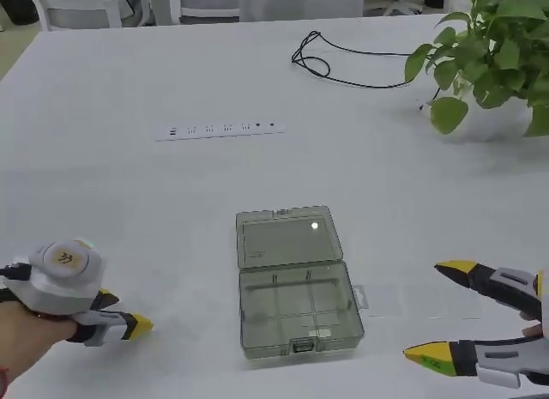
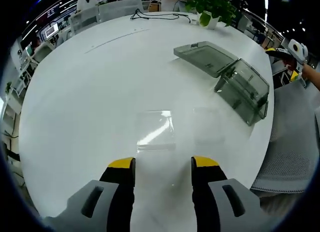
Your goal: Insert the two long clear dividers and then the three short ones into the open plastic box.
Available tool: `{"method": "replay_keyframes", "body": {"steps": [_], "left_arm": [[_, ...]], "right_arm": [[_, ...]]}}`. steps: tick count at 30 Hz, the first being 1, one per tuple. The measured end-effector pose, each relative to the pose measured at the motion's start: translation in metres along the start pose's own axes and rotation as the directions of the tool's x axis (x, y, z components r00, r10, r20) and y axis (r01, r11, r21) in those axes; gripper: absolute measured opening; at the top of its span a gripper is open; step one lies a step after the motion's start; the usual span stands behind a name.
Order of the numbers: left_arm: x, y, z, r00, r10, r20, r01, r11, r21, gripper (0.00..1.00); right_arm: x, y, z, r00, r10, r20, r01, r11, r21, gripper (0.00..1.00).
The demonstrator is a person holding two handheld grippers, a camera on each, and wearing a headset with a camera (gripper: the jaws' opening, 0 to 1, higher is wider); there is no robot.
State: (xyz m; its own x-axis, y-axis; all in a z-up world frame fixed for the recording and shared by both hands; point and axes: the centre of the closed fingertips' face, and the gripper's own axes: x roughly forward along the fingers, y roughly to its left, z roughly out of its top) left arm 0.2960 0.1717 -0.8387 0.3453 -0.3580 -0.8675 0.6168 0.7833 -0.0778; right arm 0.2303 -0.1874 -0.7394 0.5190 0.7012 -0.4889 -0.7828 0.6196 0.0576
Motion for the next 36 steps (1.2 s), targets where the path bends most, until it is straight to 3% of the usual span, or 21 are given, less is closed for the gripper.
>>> {"method": "replay_keyframes", "body": {"steps": [5,13,21,36], "left_arm": [[0.002,0.000,-0.005,0.9991,0.011,-0.041,-0.010,1.000,0.018,0.42],[0.004,0.004,-0.005,0.9970,0.046,-0.062,-0.043,0.998,0.053,0.37],[0.005,0.009,-0.004,0.9924,0.072,-0.101,-0.069,0.997,0.030,0.34],[0.004,0.007,-0.005,0.9912,0.075,-0.109,-0.074,0.997,0.018,0.32]], "right_arm": [[-0.001,-0.002,-0.002,1.0000,-0.003,0.001,0.003,1.000,0.002,0.81],[0.001,-0.002,-0.002,1.0000,-0.002,0.003,0.002,1.000,0.006,0.81],[0.003,-0.001,-0.003,1.0000,0.000,0.005,0.000,1.000,0.006,0.81],[0.002,0.002,-0.006,1.0000,-0.001,0.001,0.001,1.000,0.009,0.81]]}}
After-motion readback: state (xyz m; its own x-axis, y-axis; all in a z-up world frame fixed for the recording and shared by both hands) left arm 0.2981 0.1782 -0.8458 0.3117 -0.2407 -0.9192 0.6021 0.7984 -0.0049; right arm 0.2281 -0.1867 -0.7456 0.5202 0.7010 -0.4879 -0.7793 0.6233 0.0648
